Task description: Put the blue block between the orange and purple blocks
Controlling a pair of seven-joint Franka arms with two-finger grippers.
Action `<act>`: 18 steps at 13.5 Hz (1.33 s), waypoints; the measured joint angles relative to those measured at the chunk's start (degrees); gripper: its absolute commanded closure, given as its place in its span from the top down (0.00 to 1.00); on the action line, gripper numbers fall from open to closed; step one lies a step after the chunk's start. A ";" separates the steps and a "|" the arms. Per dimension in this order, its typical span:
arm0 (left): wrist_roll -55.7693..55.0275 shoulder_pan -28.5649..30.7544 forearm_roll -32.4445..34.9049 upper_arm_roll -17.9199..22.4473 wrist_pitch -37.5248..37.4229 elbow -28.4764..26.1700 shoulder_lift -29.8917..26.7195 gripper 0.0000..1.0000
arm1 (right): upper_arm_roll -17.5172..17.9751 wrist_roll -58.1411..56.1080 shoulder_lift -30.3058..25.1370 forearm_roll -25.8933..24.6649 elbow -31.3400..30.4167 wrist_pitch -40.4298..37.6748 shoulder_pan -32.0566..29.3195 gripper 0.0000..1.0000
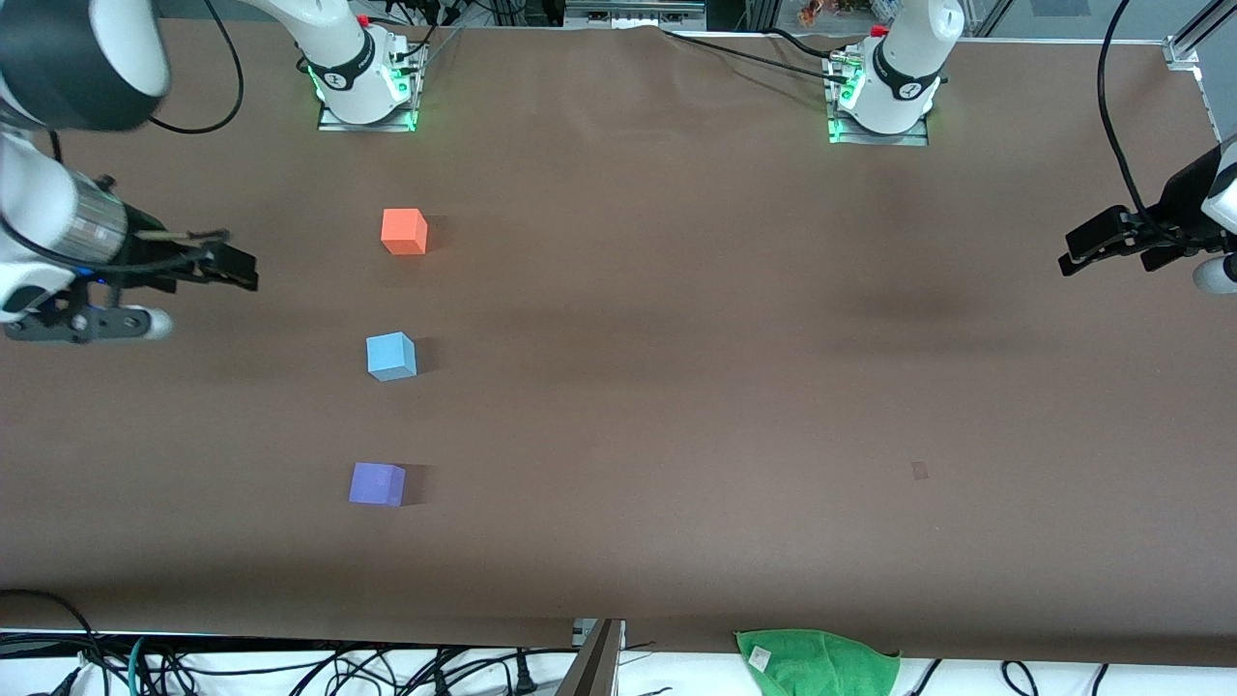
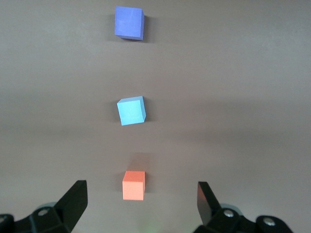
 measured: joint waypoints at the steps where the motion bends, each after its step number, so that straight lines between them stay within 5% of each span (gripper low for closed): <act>1: 0.00 0.00 0.00 0.00 -0.01 0.00 0.00 1.00 | 4.30 -0.05 -1.17 -2.07 -0.84 -0.22 -4.06 1.00; 3: 0.00 0.00 0.00 0.00 -0.04 0.00 0.01 1.00 | 10.68 -0.10 -3.50 -4.58 -3.03 -0.18 -9.97 1.00; 9: 0.00 0.00 0.00 0.00 -0.09 0.02 0.02 1.00 | 18.39 -0.10 -11.05 -5.28 -8.20 0.51 -18.35 1.00; 18: 0.00 0.00 0.00 0.00 -0.57 0.02 0.06 1.00 | 19.36 -0.06 -11.40 -5.29 -10.54 0.59 -19.66 1.00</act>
